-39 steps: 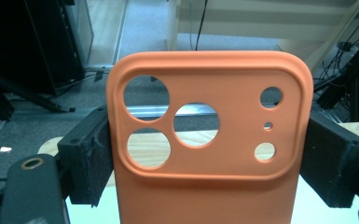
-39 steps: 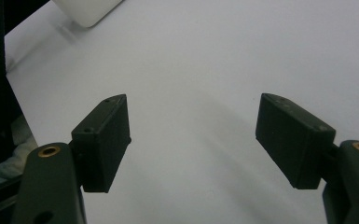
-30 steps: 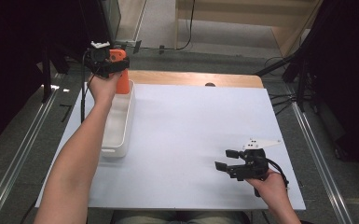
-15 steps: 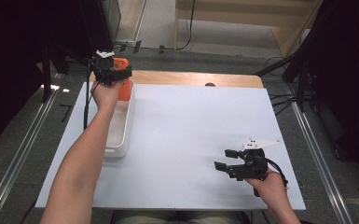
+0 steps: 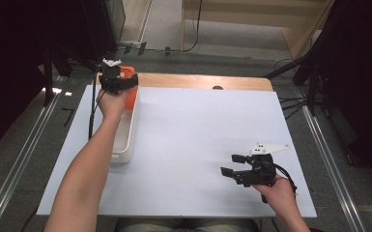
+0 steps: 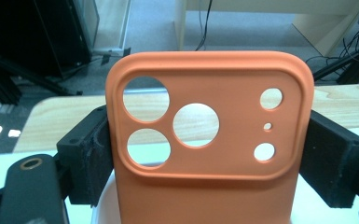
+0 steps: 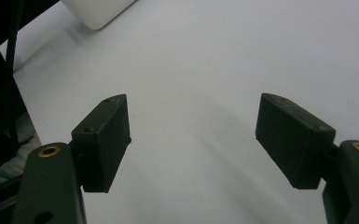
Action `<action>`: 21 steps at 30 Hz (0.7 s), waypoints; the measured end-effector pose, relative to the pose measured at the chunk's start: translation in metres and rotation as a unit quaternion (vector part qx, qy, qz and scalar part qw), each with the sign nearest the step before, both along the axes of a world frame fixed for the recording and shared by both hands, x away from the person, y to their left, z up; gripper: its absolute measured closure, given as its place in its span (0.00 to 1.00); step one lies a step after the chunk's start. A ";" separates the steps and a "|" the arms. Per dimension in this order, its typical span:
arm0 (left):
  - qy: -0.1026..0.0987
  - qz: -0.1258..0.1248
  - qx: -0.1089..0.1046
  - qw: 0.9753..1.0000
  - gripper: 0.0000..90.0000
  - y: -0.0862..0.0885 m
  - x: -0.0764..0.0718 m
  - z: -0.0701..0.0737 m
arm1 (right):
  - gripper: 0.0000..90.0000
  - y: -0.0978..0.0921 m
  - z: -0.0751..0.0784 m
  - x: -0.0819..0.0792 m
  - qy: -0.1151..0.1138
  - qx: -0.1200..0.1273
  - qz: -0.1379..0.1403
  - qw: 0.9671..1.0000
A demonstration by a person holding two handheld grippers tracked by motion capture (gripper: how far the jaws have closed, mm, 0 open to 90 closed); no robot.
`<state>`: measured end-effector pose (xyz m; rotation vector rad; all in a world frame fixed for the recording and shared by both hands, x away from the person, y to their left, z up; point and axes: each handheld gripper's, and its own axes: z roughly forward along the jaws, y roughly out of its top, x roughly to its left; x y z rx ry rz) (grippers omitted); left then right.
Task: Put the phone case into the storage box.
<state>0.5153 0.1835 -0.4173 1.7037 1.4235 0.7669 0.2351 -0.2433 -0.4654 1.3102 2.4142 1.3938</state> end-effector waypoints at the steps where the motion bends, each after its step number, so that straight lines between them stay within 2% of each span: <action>1: 0.000 0.002 0.002 1.000 0.17 0.000 0.000 -0.002 | 0.28 0.000 0.000 0.000 0.002 0.000 0.000 1.000; 4: 0.002 -0.002 0.003 1.000 0.17 -0.001 0.000 -0.004 | 0.28 0.000 0.000 0.000 0.001 0.002 -0.002 1.000; 8: 0.005 -0.012 0.018 1.000 0.17 -0.005 -0.001 -0.006 | 0.28 0.001 0.000 0.000 0.003 0.001 -0.001 1.000; 14: 0.011 -0.002 0.011 1.000 0.16 -0.004 -0.001 -0.010 | 0.28 0.002 0.000 0.001 0.003 0.003 -0.001 1.000; 21: 0.010 0.001 0.022 1.000 0.16 -0.006 -0.002 -0.011 | 0.28 0.003 0.000 0.001 0.003 0.004 0.000 1.000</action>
